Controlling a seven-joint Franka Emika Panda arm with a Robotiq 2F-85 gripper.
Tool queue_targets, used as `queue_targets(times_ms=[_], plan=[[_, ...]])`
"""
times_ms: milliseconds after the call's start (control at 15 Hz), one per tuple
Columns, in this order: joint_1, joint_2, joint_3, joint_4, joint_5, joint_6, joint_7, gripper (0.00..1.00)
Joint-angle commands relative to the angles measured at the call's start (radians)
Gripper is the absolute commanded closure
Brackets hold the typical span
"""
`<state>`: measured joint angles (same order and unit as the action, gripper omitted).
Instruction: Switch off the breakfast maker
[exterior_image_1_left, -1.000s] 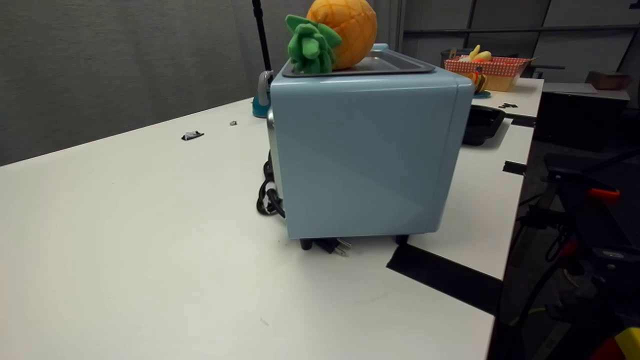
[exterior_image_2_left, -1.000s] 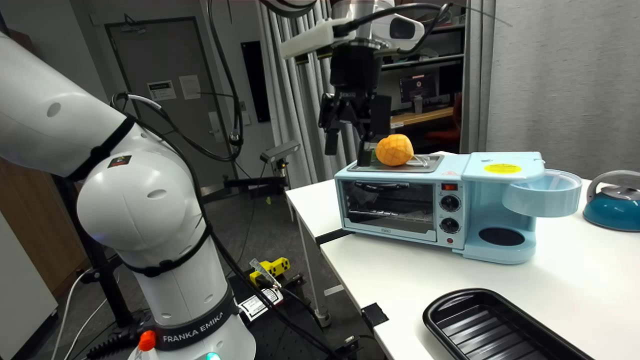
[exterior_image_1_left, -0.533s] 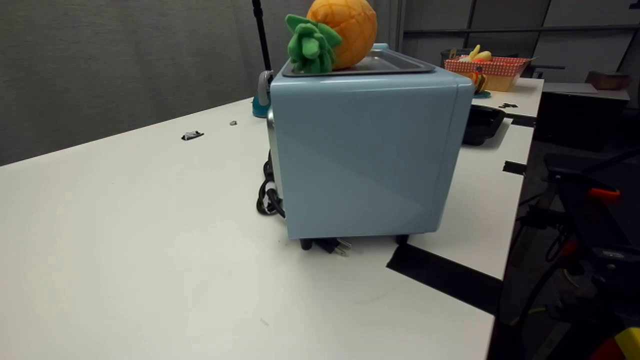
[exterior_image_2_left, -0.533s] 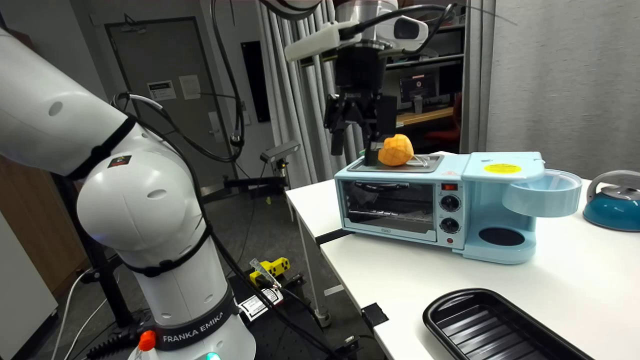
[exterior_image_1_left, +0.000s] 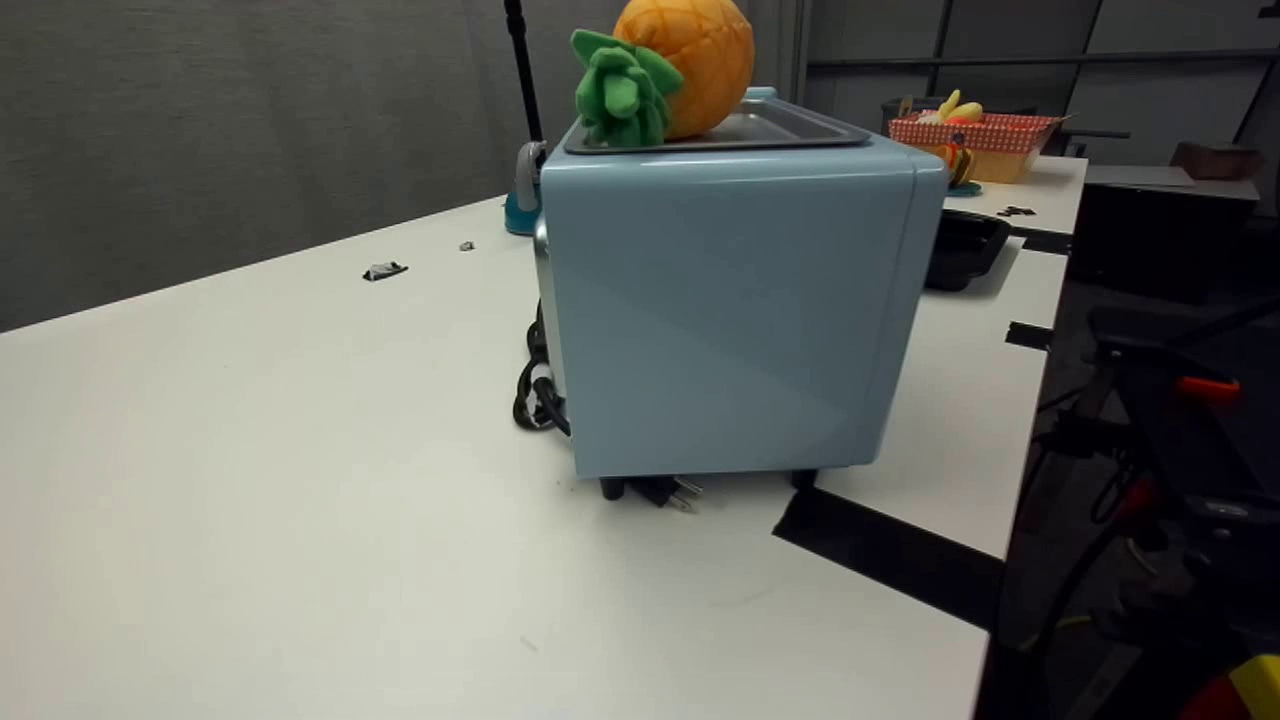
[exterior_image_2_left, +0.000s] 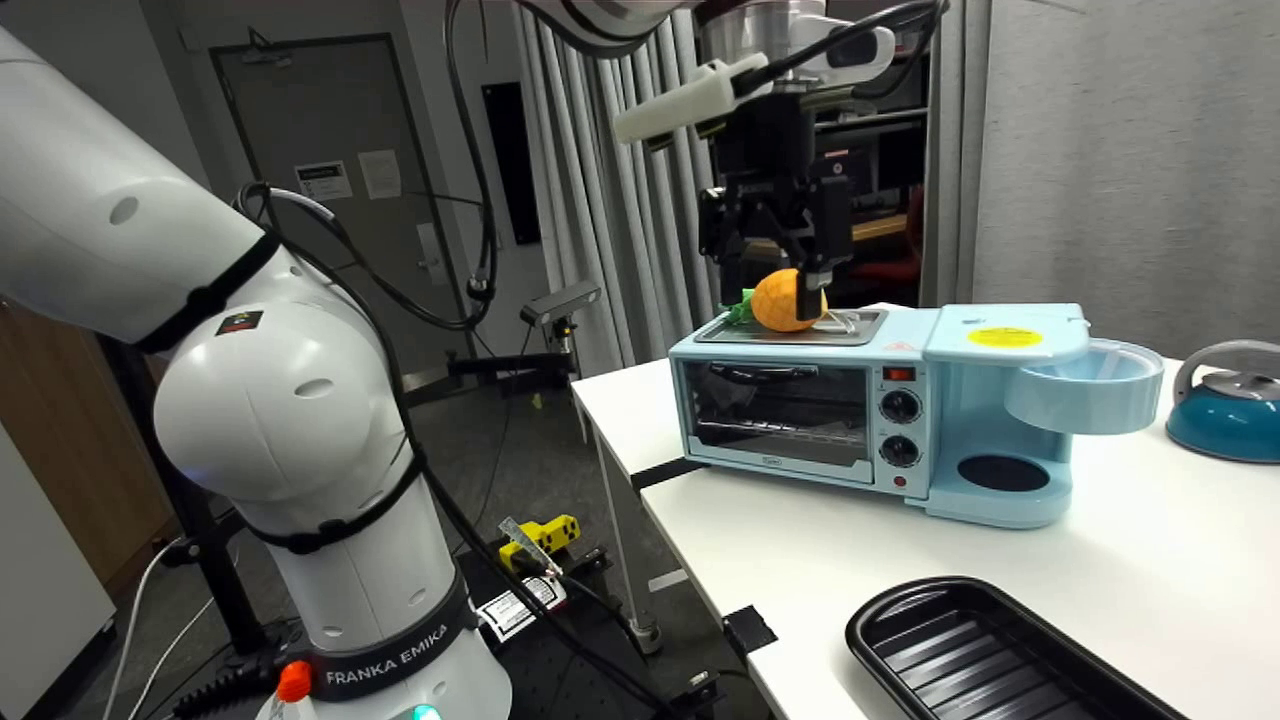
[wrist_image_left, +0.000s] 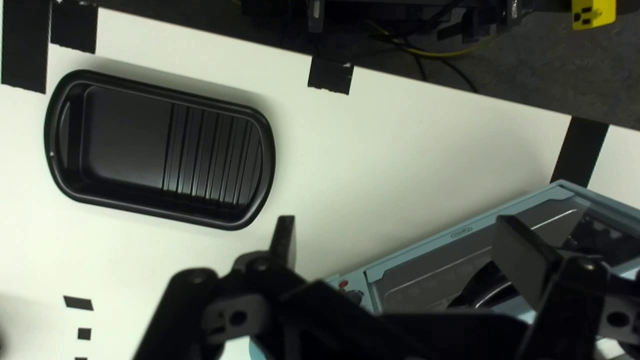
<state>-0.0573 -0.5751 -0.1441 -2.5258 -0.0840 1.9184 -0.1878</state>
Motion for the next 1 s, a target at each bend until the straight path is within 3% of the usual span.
queue_targets(times_ms=[0, 467, 533, 933], plan=[[-0.006, 0.083, -0.009, 0.043, -0.009, 0.095, -0.029, 0.00], [-0.012, 0.253, -0.024, 0.118, 0.003, 0.255, -0.040, 0.00], [-0.013, 0.197, -0.006, 0.072, 0.003, 0.231, -0.006, 0.00], [-0.015, 0.249, -0.010, 0.106, 0.003, 0.246, -0.009, 0.00]])
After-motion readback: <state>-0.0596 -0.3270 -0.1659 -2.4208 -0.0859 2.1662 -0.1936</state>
